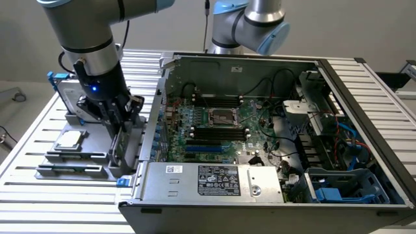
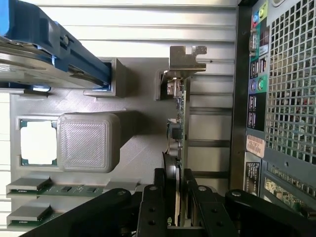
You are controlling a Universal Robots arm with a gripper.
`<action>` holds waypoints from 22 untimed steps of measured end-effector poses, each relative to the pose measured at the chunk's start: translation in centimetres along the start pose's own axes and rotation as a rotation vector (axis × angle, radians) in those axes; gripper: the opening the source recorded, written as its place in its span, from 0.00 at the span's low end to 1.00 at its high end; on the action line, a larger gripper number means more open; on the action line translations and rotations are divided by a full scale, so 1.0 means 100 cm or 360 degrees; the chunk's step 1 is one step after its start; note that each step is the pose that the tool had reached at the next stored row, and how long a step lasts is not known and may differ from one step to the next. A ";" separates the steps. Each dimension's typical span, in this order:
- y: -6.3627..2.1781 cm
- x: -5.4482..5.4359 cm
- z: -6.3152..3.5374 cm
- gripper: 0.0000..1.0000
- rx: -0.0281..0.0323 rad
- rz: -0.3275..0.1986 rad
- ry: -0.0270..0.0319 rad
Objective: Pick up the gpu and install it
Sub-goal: 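Pick up the gpu and move the gpu toward the slot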
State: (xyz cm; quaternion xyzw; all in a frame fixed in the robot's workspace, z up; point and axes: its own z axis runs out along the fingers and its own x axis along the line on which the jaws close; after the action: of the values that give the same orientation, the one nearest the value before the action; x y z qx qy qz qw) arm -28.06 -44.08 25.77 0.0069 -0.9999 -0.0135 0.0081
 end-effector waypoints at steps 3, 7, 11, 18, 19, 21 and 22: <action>0.0004 0.000 -0.0134 0.26 0.00001 0.0000 0.00002; 0.0008 0.001 -0.0313 0.26 0.00002 0.0001 0.00002; 0.0013 0.001 -0.0495 0.26 0.00002 0.0001 0.00003; 0.0021 0.000 -0.0814 0.26 0.00002 0.0001 0.00002; 0.0023 -0.001 -0.0859 0.26 0.00003 0.0002 0.00004; 0.0025 -0.004 -0.0949 0.26 0.00000 0.0001 0.00001; 0.0026 -0.005 -0.0995 0.26 0.00003 0.0002 0.00004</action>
State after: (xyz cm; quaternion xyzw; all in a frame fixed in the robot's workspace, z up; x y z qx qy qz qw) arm -27.38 -44.08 35.71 0.0064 -0.9999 -0.0134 0.0082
